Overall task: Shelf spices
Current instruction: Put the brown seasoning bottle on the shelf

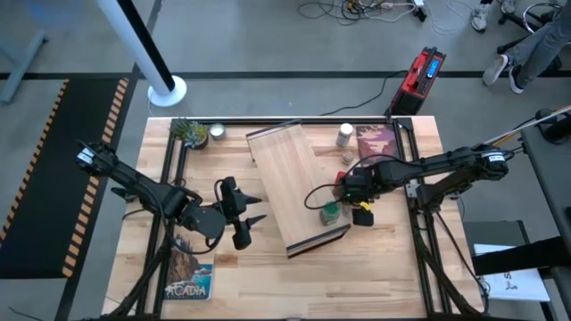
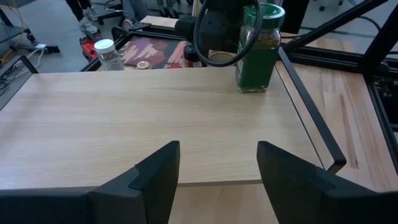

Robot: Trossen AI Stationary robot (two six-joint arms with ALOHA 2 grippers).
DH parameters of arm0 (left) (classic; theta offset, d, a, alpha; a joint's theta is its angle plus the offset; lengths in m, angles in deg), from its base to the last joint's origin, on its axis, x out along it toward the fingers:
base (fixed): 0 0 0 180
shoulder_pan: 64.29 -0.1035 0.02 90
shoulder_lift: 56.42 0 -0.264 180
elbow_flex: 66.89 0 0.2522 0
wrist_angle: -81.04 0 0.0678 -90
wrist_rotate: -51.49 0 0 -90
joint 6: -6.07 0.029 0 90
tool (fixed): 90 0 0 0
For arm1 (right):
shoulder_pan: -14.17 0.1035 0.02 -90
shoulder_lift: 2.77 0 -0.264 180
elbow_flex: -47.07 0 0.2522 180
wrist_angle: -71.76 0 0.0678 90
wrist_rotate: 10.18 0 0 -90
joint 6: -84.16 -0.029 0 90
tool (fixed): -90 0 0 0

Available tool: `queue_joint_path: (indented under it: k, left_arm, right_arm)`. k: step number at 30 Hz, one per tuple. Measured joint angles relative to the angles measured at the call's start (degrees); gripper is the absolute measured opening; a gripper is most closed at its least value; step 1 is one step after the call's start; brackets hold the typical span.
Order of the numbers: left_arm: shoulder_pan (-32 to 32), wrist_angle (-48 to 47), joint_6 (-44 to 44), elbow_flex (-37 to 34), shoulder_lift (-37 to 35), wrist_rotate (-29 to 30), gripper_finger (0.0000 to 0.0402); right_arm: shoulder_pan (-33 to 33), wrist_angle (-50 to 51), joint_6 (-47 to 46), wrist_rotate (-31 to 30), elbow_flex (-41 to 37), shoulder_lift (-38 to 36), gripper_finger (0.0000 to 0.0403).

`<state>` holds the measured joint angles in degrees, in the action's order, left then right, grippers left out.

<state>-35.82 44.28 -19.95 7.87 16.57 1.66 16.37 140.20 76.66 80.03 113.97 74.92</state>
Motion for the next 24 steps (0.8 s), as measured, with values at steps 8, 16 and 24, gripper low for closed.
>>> queue_joint_path:
  k: [8, 16, 24]
  left_arm:
    - [0.0, -0.16, -0.59, 0.0, 0.0, -0.67, 0.0204]
    - [0.0, -0.19, -0.63, 0.0, 0.0, -0.69, 0.0204]
    - [0.0, -0.16, -0.35, 0.0, 0.0, -0.69, 0.0204]
  right_arm:
    - [0.0, -0.87, -1.3, 0.37, -0.7, -0.06, 0.0271]
    - [0.0, -1.43, -1.93, 0.92, -0.82, -0.09, 0.0265]
    - [0.0, -1.37, -1.41, 1.32, -0.83, -0.18, 0.0258]
